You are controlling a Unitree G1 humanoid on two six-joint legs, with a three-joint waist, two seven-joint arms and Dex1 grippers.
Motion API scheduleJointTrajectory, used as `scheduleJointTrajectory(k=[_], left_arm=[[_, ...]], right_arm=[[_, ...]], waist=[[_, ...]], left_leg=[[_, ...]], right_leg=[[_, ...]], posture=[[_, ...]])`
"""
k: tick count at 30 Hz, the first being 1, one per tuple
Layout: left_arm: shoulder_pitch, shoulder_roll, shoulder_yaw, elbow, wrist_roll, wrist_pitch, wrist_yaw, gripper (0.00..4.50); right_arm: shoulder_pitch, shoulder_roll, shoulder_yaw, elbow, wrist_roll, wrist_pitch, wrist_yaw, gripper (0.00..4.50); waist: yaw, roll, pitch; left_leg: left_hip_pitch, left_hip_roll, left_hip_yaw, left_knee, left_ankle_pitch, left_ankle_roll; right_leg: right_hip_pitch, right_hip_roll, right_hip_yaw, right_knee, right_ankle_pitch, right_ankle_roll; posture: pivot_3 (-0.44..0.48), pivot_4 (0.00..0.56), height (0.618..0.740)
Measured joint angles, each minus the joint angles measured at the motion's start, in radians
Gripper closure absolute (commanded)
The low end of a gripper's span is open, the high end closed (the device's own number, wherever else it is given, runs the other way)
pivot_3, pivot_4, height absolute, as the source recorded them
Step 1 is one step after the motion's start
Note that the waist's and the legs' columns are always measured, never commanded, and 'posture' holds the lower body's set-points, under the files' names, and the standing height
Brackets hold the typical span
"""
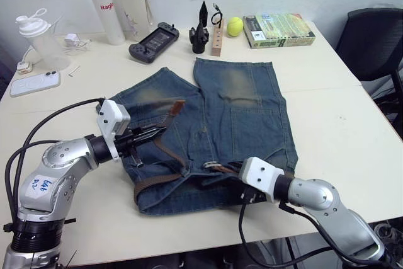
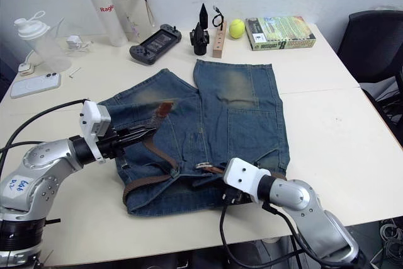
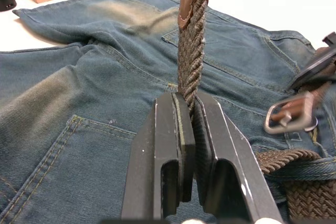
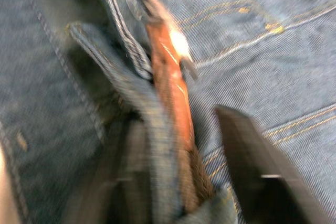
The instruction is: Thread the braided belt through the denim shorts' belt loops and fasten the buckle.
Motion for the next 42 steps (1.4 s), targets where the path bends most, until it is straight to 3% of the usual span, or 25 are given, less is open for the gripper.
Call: scheduleJointTrajectory(k=[15, 25, 33, 42], left_arm=[[0.155, 0.096, -0.157, -0.115, 0.108, -0.055, -0.109, 4.5], [0.058, -0.042, -0.214, -0.172, 0.138, 0.255, 0.142, 4.5], [0.015, -0.097, -0.207, -0.196, 0.129, 0.392, 0.242, 4.5], [-0.019, -0.13, -0.223, -0.197, 0.129, 0.419, 0.274, 4.5]], right_arm=[[-0.2, 0.191, -0.047, -0.031, 0.114, 0.426, -0.121, 4.49], [-0.256, 0.211, -0.013, -0.079, 0.121, 0.506, -0.212, 4.49], [-0.26, 0.205, -0.007, -0.081, 0.122, 0.515, -0.24, 4.49], [-0.271, 0.186, 0.016, -0.085, 0.121, 0.524, -0.253, 4.49]], waist=[[-0.001, 0.001, 0.001], [-0.001, 0.002, 0.001], [0.0, 0.002, 0.001], [0.0, 0.002, 0.001]], left_leg=[[-0.001, 0.0, -0.001, 0.0, 0.0, 0.0], [-0.002, -0.001, -0.001, 0.0, 0.0, 0.0], [-0.002, -0.001, -0.001, 0.0, 0.0, 0.0], [-0.002, -0.001, -0.001, 0.0, 0.0, 0.0]], right_leg=[[-0.002, -0.001, 0.0, 0.0, 0.0, -0.001], [-0.002, -0.001, 0.0, 0.002, 0.0, 0.0], [-0.002, -0.001, 0.0, 0.002, 0.0, 0.0], [-0.002, -0.001, 0.0, 0.002, 0.0, 0.0]], posture=[[0.0, 0.15, 0.724], [0.0, 0.15, 0.724], [0.0, 0.15, 0.724], [0.0, 0.15, 0.724]])
